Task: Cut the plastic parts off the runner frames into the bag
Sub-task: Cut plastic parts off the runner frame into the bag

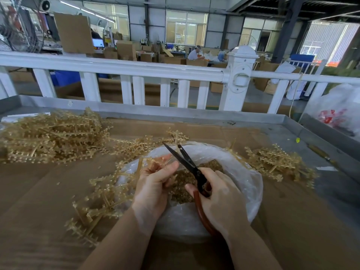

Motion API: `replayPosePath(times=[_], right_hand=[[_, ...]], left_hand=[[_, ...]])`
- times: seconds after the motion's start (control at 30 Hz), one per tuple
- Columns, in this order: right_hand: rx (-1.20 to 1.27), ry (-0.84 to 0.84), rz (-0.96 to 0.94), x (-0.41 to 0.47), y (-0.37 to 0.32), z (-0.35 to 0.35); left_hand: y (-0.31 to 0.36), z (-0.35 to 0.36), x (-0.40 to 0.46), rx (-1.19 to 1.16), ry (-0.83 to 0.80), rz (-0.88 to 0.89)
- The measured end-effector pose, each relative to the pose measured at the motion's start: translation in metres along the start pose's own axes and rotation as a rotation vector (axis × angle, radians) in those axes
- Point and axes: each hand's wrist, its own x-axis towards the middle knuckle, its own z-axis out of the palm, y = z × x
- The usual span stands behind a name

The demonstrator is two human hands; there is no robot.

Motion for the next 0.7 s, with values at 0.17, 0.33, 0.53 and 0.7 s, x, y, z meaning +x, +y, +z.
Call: replayPosePath(times=[0.17,0.33,0.53,0.7], right_hand=[[0.028,-0.001,0.011,0.0004,0.0006,-0.0003],[0.034,-0.013,0.019,0.0004,0.0006,-0.0004],[0.041,-0.026,0.03,0.0009,0.0004,-0.0002],[0.088,-0.018,0.033,0.002,0.0015,-0.0014]], left_hand=[[-0.001,0.0028,0.0014,-0.007,0.094,0.011],[-0.0025,0.0003,0.0019,-0.036,0.071,-0.016],[-0.0037,-0.0042,0.0054,-0.063,0.097,0.003],[-0.0036,-0.003,0.0072,-0.13,0.118,0.051]])
